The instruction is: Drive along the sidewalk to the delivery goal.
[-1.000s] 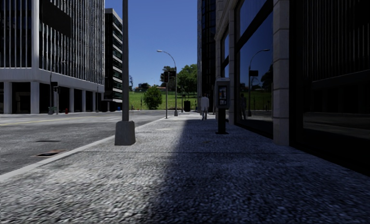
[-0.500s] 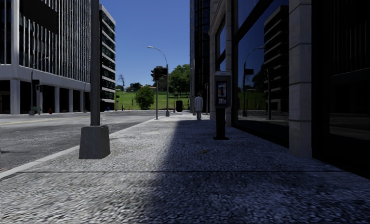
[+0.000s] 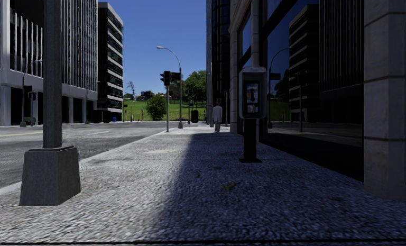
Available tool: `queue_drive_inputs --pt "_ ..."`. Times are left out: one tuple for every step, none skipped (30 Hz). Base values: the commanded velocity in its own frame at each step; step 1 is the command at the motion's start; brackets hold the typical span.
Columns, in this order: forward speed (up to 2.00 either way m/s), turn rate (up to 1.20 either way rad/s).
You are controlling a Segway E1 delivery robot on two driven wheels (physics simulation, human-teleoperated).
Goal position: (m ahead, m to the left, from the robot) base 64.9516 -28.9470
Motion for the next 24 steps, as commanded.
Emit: queue_drive_inputs --pt "2.00 0.00" --pt "2.00 0.00" --pt "2.00 0.00" --pt "2.00 0.00" --pt "2.00 0.00" --pt "2.00 0.00" --pt "2.00 0.00" --pt "2.00 0.00" --pt "2.00 0.00" --pt "2.00 0.00" --pt "2.00 0.00" --pt "2.00 0.00" --pt "2.00 0.00" --pt "2.00 0.00" --pt "2.00 0.00" --pt "2.00 0.00" --pt "2.00 0.00" --pt "2.00 0.00" --pt "2.00 0.00" --pt "2.00 0.00" --pt "2.00 0.00" --pt "2.00 0.00" --pt "2.00 0.00" --pt "2.00 0.00"
